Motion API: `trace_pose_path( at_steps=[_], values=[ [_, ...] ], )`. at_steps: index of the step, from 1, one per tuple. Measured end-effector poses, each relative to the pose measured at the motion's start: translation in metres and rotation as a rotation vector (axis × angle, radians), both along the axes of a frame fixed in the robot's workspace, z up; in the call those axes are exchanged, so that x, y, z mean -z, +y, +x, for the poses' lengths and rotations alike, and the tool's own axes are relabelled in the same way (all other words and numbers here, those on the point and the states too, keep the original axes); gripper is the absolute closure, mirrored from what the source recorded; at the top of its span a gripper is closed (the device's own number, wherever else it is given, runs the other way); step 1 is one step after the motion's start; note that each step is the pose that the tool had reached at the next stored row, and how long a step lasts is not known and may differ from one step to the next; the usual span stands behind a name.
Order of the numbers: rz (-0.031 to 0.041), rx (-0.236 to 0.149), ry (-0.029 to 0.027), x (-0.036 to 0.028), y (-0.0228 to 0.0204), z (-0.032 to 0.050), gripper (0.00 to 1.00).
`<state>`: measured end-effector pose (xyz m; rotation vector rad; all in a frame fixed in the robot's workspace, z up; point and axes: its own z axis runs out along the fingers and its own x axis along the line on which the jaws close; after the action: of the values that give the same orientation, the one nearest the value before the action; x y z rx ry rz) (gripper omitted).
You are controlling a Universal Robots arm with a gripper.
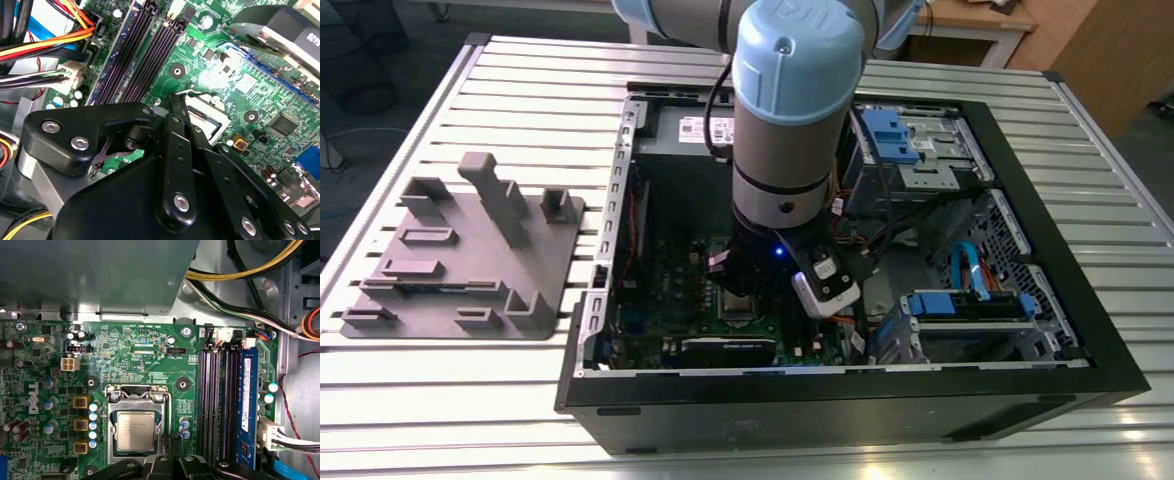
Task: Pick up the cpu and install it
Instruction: 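Install the first cpu locking lever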
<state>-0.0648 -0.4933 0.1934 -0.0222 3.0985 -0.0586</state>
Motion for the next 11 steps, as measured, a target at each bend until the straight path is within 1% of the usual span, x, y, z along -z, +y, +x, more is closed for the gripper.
trace_pose_path(
  at_steps=[3,11],
  values=[
    [-0.0002,-0.001,0.0,0.0025,-0.0002,0.0,0.89],
    [-0.0003,-0.004,0.0001,0.0065,-0.0007,0.0003,0.89]
  ],
)
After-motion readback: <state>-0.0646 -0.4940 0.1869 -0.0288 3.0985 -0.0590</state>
